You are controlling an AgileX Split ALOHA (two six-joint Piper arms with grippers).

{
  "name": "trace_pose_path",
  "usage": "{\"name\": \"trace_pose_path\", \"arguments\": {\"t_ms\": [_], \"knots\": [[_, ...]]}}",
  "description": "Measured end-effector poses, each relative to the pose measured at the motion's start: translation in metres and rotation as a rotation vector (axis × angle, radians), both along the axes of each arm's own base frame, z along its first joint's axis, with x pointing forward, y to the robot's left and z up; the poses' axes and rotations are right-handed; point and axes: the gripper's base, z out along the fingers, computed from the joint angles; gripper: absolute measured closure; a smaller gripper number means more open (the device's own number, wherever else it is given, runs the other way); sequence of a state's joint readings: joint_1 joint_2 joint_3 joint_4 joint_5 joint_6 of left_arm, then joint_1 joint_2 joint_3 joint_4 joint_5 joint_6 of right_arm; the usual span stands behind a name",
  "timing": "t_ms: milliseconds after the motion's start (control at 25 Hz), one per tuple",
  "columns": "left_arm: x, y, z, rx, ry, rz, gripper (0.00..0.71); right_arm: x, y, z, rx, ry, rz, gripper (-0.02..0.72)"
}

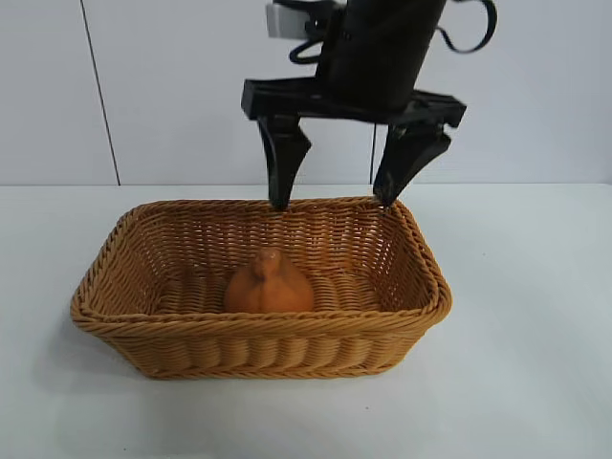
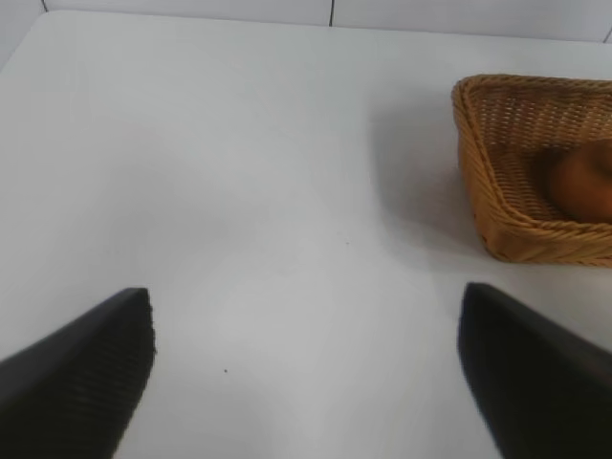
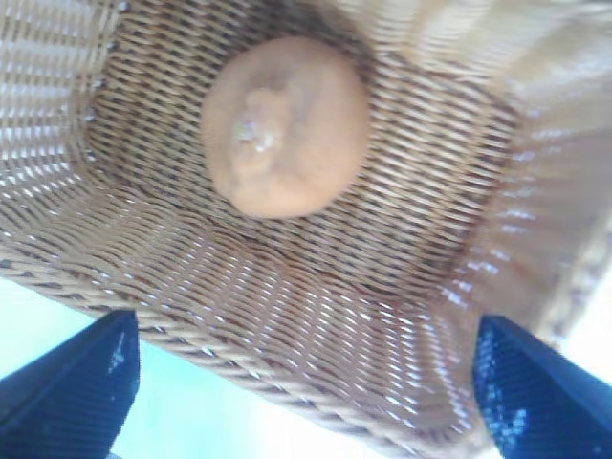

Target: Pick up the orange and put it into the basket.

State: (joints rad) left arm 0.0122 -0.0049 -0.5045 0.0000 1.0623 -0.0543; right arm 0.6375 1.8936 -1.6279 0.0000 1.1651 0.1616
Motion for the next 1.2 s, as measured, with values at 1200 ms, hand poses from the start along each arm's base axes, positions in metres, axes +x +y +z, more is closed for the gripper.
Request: {"name": "trace_pose_path", "arguments": {"t_ms": [1200], "knots": [[0.0,0.0,0.0,0.0,0.0,0.0,0.094,0.073,-0.198,0.008,-0.049,0.004,-0.47,0.052]]}}
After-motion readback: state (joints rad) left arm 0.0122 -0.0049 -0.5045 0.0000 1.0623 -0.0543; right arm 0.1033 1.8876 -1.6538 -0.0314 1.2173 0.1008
